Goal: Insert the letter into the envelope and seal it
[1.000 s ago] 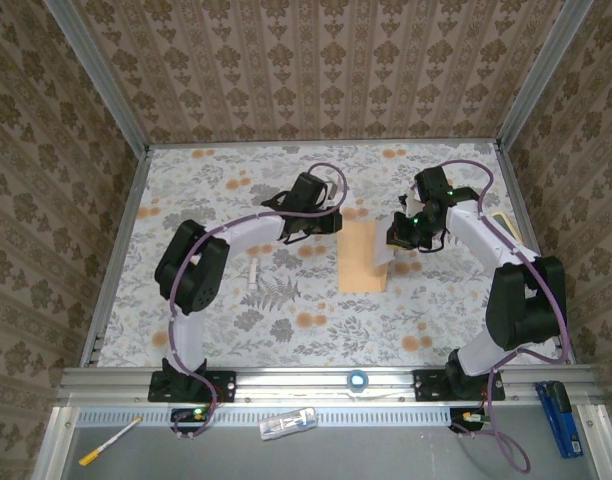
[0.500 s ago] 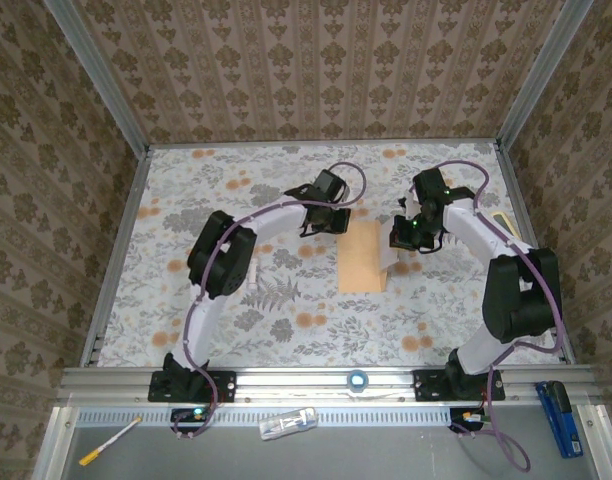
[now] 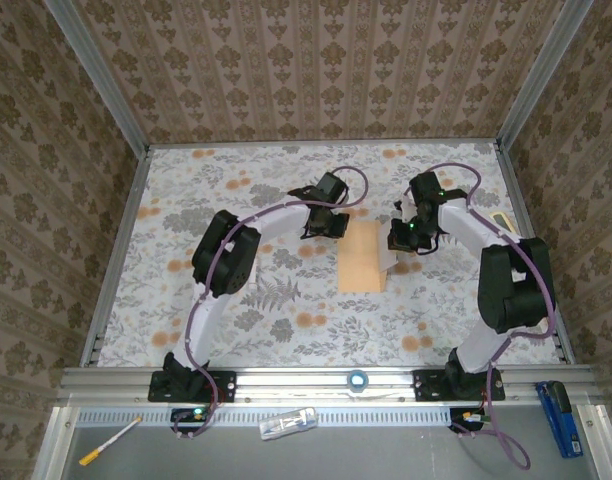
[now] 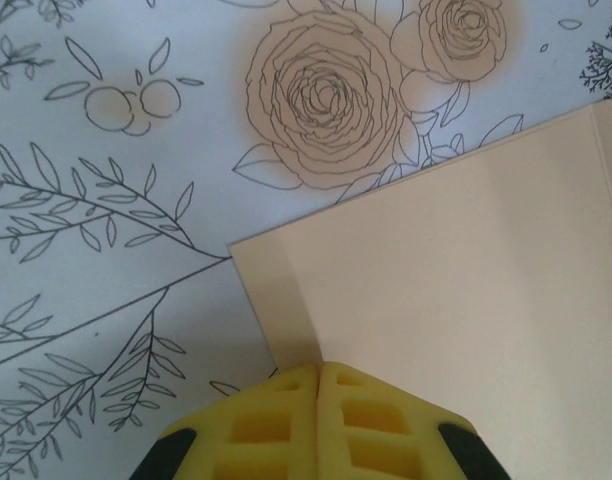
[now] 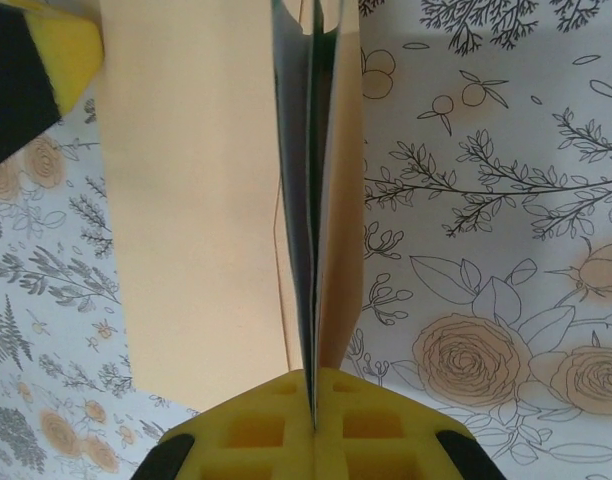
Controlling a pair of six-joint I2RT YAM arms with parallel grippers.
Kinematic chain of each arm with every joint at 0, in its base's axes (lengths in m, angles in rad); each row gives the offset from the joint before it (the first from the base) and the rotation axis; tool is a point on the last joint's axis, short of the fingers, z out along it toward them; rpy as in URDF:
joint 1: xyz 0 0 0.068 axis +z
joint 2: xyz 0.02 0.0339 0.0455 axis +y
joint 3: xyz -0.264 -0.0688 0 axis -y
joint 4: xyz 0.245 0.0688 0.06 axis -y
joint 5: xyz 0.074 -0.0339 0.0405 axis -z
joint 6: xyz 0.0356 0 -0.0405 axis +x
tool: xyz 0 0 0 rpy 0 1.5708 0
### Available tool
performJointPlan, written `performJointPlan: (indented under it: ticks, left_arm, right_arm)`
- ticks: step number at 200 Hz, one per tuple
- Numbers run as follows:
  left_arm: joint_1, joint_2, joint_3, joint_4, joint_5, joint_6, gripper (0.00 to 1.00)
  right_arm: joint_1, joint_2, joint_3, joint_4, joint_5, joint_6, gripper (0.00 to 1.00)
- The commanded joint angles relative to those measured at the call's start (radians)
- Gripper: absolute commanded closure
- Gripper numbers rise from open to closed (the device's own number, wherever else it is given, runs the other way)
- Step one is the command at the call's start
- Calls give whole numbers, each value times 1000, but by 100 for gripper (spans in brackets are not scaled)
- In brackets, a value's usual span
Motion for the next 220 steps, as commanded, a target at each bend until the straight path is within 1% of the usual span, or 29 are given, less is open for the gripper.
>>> performJointPlan:
  ticks: [1,77,118,188,220]
  left_arm:
    - [10,38,12,-32,-3,13,100]
    - [9,32,-41,-16,4,-55,100]
    - [8,22,-66,-5,18,-66,100]
    - [3,20,-71,-2,22,-95,100]
    - [0,18,-74,-1,20,-120,100]
  right_arm:
    - [-10,24,-14,8,22,-29,100]
    - [-27,79,-33,17,17,-26,100]
    - [-27,116,-33,36,-3,-29,100]
    - [-23,102,-27,51,-5,11,100]
    - [4,114,-7,50,5,38,100]
